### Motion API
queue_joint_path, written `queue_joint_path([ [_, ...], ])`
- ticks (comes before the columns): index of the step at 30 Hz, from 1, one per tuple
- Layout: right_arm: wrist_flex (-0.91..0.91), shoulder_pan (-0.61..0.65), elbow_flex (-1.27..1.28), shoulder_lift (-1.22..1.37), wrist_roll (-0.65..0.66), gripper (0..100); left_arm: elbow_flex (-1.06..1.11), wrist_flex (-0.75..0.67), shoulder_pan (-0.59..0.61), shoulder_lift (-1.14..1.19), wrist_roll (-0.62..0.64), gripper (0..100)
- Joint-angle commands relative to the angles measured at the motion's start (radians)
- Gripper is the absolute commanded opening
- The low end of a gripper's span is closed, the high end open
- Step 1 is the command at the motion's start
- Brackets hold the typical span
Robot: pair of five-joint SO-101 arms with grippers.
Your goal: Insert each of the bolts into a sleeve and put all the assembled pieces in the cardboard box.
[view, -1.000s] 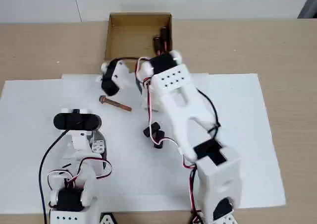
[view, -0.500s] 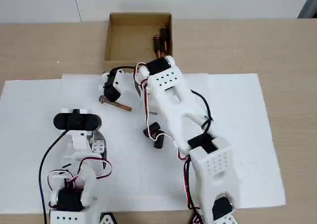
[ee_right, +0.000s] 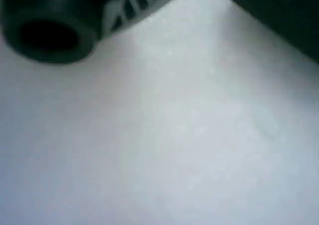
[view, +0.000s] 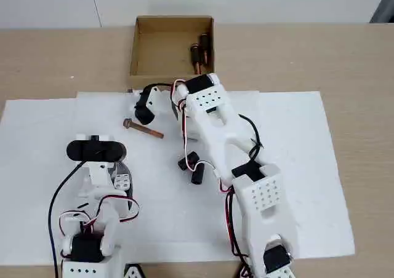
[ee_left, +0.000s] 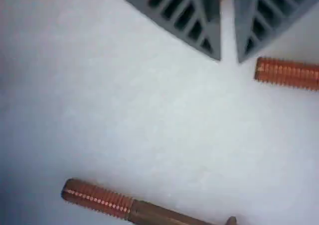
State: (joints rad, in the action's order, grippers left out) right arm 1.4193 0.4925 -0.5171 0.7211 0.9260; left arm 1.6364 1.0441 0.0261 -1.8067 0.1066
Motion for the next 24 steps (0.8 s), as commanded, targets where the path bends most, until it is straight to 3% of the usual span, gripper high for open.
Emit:
queue_joint_path([
  [1,0.007,-0.002,0.012,0.030,-0.038,1.4,-0.002,0.002,0.005,-0.011,-0.003,1],
  [10,0.038,-0.001,0.011,-0.105,-0.071,0.7,-0.002,0.002,0.005,-0.011,-0.003,1],
  [24,0.251,-0.019,0.011,-0.521,-0.408,0.4,-0.002,0.002,0.005,-0.011,-0.003,1],
])
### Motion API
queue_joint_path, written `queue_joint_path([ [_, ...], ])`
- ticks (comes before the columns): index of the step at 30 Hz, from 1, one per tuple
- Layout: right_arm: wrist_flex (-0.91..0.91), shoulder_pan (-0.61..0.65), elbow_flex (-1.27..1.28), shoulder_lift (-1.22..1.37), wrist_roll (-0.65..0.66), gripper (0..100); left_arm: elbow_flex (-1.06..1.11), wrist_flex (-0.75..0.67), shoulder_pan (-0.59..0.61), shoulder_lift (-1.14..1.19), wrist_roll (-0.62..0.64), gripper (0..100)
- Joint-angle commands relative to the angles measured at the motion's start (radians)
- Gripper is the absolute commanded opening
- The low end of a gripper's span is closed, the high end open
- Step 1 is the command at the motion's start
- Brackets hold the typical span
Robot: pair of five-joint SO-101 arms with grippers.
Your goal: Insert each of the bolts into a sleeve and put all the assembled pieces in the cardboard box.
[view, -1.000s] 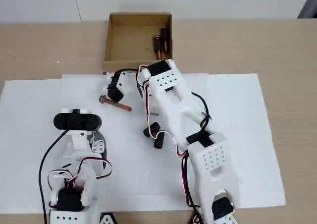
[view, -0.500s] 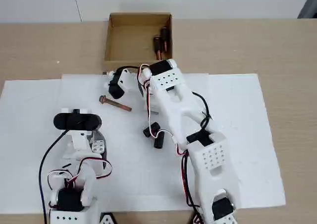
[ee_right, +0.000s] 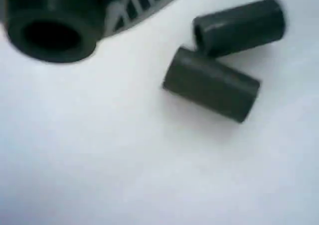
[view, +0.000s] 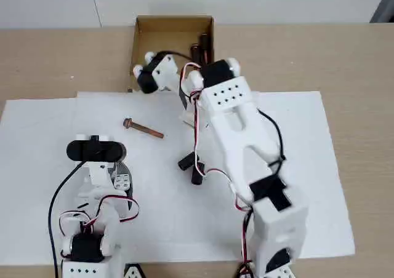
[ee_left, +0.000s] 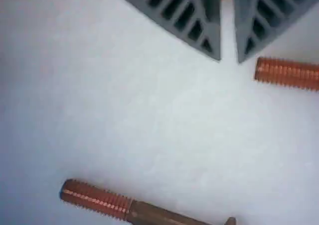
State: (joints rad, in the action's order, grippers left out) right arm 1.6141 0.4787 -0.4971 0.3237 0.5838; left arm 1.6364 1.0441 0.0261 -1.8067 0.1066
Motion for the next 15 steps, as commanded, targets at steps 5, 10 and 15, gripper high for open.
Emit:
queue_joint_path([
  [5,0.093,-0.050,-0.002,-0.251,-0.178,0.4,-0.002,0.002,0.005,-0.011,-0.003,1],
  [10,0.102,-0.085,0.100,-0.414,-0.213,0.3,-0.002,0.002,0.005,-0.011,-0.003,1],
  [15,0.094,-0.085,0.350,-0.642,-0.249,0.3,-0.002,0.002,0.005,-0.011,-0.003,1],
])
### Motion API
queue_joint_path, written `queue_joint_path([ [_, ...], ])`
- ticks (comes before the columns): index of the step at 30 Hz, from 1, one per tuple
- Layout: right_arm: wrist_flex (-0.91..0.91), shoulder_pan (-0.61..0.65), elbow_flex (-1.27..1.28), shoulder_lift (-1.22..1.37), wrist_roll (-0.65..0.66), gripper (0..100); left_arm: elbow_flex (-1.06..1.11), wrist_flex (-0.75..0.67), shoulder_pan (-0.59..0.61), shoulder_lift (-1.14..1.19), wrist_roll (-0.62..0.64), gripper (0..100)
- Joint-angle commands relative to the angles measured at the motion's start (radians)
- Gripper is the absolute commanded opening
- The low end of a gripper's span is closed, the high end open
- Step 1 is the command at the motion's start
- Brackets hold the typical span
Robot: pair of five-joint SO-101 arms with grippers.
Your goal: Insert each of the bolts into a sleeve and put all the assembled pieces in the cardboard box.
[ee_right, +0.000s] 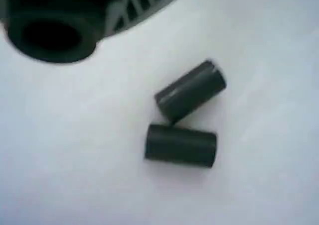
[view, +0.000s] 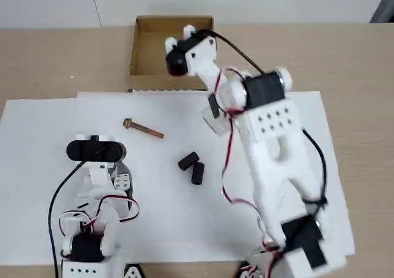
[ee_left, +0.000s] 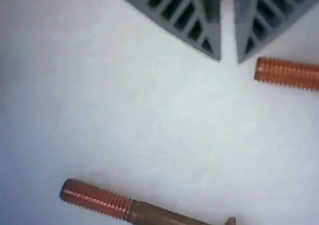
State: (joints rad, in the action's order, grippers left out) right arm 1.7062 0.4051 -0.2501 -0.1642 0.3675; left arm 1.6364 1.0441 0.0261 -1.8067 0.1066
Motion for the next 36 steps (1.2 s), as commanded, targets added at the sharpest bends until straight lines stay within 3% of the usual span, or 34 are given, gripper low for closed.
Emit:
queue_joint_path([
  [1,0.002,-0.012,0.155,-0.197,-0.048,0.3,-0.002,0.003,0.005,-0.011,-0.003,1],
  [11,-0.044,-0.031,0.592,-0.579,-0.175,0.6,-0.013,0.008,0.012,-0.011,-0.003,1],
  [14,-0.084,-0.090,0.712,-0.677,-0.218,0.6,-0.067,0.078,0.012,-0.009,-0.009,1],
  [20,-0.096,-0.229,0.882,-0.826,-0.175,0.6,-0.237,0.190,0.014,-0.008,-0.031,1],
  [26,-0.105,-0.303,0.898,-0.869,-0.176,0.5,-0.426,0.267,0.014,0.097,-0.021,1],
  [36,-0.127,-0.343,0.911,-0.869,-0.184,0.4,-0.849,0.282,0.012,0.654,0.281,1],
])
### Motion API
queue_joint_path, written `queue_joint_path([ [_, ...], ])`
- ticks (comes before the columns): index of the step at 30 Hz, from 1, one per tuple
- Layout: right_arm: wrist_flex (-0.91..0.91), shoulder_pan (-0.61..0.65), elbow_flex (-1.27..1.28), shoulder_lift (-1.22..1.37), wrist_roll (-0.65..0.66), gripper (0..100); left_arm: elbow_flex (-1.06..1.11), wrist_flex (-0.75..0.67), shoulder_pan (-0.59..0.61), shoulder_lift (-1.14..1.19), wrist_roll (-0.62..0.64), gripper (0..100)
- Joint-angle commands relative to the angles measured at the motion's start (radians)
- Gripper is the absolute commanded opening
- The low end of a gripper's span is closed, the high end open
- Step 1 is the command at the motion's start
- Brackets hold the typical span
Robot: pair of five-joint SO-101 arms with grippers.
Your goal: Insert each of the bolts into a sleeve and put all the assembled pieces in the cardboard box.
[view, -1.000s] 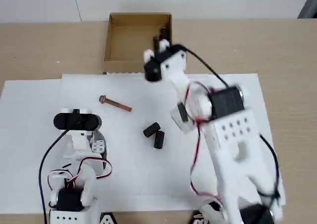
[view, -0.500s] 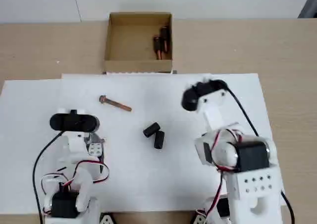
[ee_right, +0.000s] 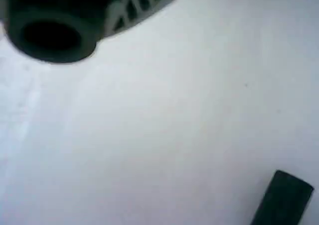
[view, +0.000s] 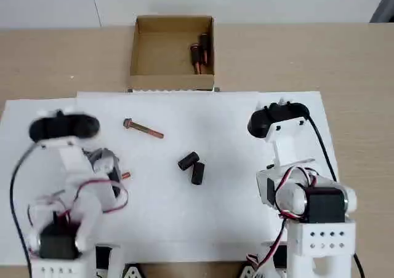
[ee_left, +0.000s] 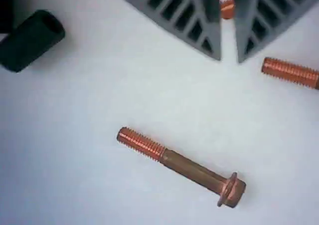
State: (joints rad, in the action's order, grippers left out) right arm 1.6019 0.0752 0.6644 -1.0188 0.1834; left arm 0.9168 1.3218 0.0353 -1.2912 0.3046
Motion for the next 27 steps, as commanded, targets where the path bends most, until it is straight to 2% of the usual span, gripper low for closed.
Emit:
queue_joint_path([
  [1,-0.022,-0.013,-0.003,-0.015,0.000,0.4,-0.165,0.008,0.003,0.181,0.115,1],
  [12,-0.018,-0.015,-0.003,-0.024,0.000,0.4,-0.400,0.158,0.012,0.476,0.350,1],
  [17,-0.016,-0.015,-0.003,-0.024,0.000,0.4,-0.449,0.164,0.135,0.594,0.433,1],
  [22,-0.016,-0.015,-0.003,-0.024,0.000,0.4,-0.484,0.169,0.250,0.735,0.436,1],
  [27,-0.016,-0.015,-0.003,-0.024,0.000,0.4,-0.522,0.169,0.308,0.825,0.446,1],
])
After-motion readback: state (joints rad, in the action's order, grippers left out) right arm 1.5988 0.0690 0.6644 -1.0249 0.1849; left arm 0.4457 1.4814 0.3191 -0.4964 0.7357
